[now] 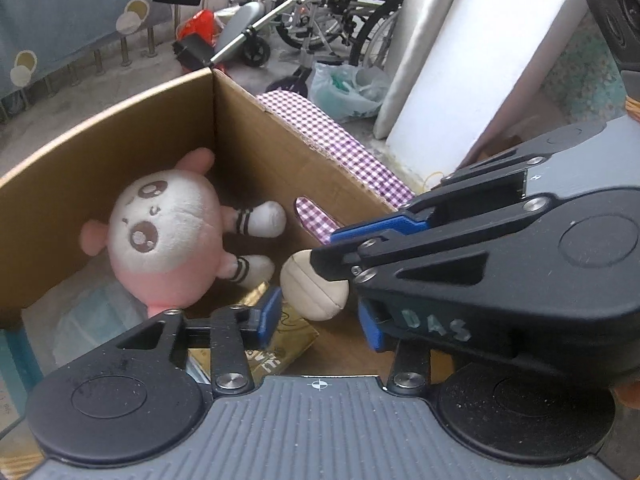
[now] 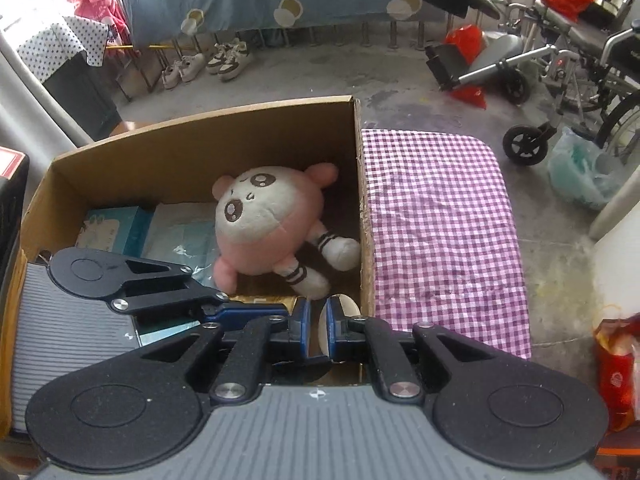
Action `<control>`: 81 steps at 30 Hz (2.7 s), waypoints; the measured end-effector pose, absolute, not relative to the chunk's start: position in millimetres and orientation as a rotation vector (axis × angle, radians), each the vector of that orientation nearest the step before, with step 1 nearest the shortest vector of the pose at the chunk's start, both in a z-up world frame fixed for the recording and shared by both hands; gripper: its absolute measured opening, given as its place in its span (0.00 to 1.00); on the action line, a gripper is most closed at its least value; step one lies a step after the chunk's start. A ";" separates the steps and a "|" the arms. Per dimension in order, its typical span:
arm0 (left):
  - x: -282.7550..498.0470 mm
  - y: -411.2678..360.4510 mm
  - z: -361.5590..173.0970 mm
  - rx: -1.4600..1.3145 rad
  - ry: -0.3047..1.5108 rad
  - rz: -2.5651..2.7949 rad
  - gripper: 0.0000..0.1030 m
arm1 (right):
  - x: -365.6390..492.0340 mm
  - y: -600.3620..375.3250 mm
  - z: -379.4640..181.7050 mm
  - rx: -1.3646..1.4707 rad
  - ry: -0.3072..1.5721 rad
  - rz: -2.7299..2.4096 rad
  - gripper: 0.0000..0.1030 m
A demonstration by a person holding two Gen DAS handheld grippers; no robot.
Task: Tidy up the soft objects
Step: 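Carry the sponge into the box and open the right gripper, then move the right gripper to the green scrunchie on the bed, then grasp the green scrunchie with the right gripper and lift it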
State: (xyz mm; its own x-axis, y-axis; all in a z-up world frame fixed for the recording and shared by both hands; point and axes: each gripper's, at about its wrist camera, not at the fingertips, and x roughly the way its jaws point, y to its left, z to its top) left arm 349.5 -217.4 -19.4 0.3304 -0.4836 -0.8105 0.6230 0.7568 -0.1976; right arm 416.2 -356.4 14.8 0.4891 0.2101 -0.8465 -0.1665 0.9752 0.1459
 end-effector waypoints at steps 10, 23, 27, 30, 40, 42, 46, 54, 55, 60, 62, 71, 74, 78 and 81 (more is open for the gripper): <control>312.4 -180.3 34.3 0.103 0.875 -0.680 0.89 | 359.1 -386.3 72.9 0.229 0.842 0.317 0.15; 207.2 -96.1 99.0 -0.085 0.681 -0.675 1.00 | 200.7 -408.5 126.8 0.314 0.553 0.388 0.48; 176.9 -76.2 84.5 -0.073 0.682 -0.653 1.00 | 173.6 -405.0 109.7 0.360 0.560 0.405 0.48; 154.5 -65.1 62.0 -0.060 0.692 -0.615 1.00 | 165.4 -400.5 83.9 0.424 0.604 0.422 0.48; 119.5 -82.6 -37.3 0.127 0.832 -0.537 0.99 | 175.1 -354.0 -28.6 0.518 0.880 0.376 0.49; 116.6 -81.3 -48.6 0.144 0.840 -0.516 0.99 | 177.6 -341.1 -39.3 0.532 0.920 0.415 0.49; 111.6 -64.2 -58.6 0.135 0.804 -0.440 0.98 | 188.6 -302.2 -47.3 0.479 0.948 0.493 0.48; 121.0 -44.9 -82.0 0.176 0.831 -0.349 0.87 | 219.2 -229.6 -50.6 0.279 0.982 0.610 0.40; 123.0 -43.3 -85.4 0.174 0.842 -0.350 0.80 | 223.9 -223.3 -53.6 0.260 0.996 0.617 0.39; 126.7 -38.0 -95.5 0.164 0.873 -0.365 0.69 | 233.9 -202.5 -64.7 0.169 1.046 0.627 0.30; 128.2 -35.2 -98.8 0.163 0.881 -0.366 0.64 | 235.5 -197.5 -68.4 0.142 1.062 0.629 0.28; 129.9 -32.8 -100.8 0.157 0.861 -0.367 0.62 | 237.0 -187.8 -73.1 0.073 1.062 0.629 0.27; 129.8 -35.5 -98.9 0.174 0.863 -0.363 0.73 | 237.4 -188.2 -69.3 0.080 1.057 0.622 0.27; 119.0 -37.5 -88.2 0.194 0.807 -0.375 0.87 | 228.8 -209.5 -48.5 0.132 0.981 0.587 0.30; 112.6 -43.9 -81.3 0.196 0.777 -0.420 0.93 | 223.3 -238.4 -39.0 0.175 0.947 0.497 0.30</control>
